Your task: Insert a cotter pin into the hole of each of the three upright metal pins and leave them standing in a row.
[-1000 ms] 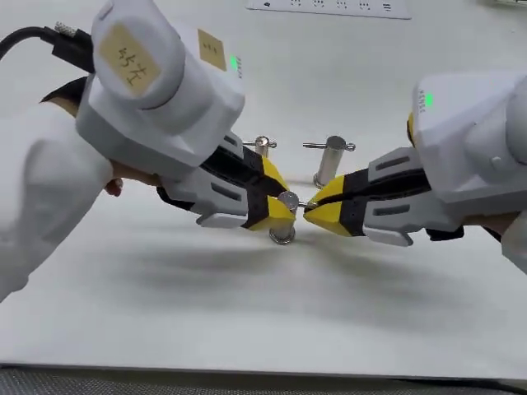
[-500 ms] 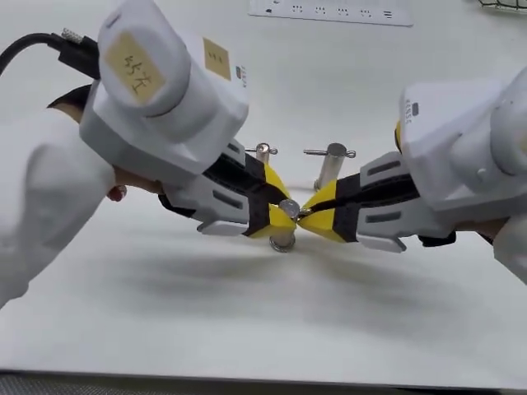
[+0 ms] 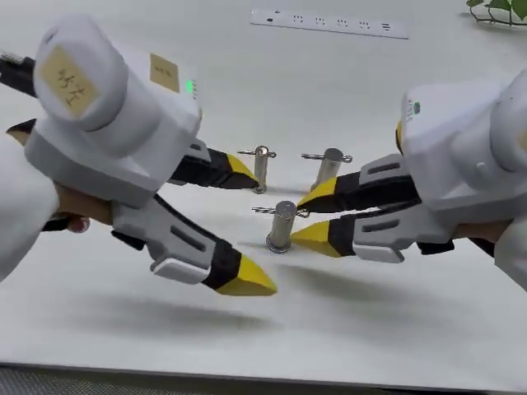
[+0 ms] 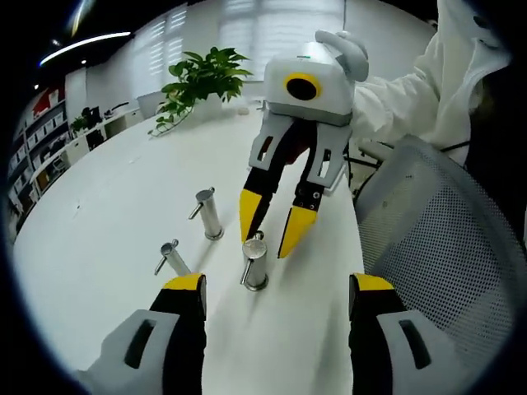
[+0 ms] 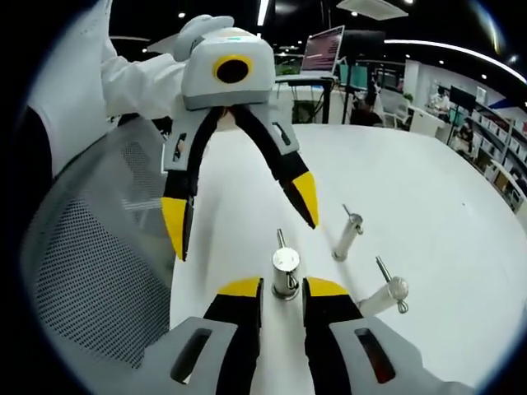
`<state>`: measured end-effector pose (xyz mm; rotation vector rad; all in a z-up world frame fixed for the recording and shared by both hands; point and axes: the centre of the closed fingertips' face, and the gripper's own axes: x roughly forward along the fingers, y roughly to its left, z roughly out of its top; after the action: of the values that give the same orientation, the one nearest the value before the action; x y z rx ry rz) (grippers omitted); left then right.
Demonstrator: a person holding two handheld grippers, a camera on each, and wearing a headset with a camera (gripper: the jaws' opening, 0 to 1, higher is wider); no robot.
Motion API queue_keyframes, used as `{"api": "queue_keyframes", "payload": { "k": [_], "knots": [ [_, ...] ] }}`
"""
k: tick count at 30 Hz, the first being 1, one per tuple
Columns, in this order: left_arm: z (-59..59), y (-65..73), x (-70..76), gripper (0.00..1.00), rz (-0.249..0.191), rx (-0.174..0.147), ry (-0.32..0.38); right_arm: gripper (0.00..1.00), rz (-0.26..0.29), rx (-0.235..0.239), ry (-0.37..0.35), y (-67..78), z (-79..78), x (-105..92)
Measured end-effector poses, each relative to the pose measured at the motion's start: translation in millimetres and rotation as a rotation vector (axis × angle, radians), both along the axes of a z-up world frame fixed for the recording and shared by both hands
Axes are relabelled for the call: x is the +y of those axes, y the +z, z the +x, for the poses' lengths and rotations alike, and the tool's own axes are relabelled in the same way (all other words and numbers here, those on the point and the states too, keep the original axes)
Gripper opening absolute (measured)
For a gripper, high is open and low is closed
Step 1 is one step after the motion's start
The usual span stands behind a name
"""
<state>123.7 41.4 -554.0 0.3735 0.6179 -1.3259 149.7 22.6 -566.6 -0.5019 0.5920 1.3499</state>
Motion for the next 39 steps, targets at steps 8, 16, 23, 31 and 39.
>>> {"api": "queue_keyframes", "payload": {
  "k": [8,16,23,31,39],
  "knots": [
    [-7.4,7.2,17.3,0.85,-0.099,0.057,0.141,0.16,-0.012,0.029,-0.018,-5.4,0.3,7.7],
    [-18.8,13.1,21.4,0.98,-0.175,0.099,0.169,0.13,-0.019,0.042,-0.023,-10.1,4.2,14.9],
    [-29.3,16.0,12.5,0.99,-0.161,0.089,0.131,0.09,-0.027,0.029,-0.003,-11.2,4.7,17.9],
    [-33.3,11.2,16.5,0.99,-0.137,0.071,0.080,0.08,-0.044,-0.002,0.005,-8.3,-0.2,12.8],
    [-34.0,12.2,18.7,0.99,-0.135,0.074,0.074,0.07,-0.003,-0.011,-0.032,9.4,8.9,-22.7]
  ]
}}
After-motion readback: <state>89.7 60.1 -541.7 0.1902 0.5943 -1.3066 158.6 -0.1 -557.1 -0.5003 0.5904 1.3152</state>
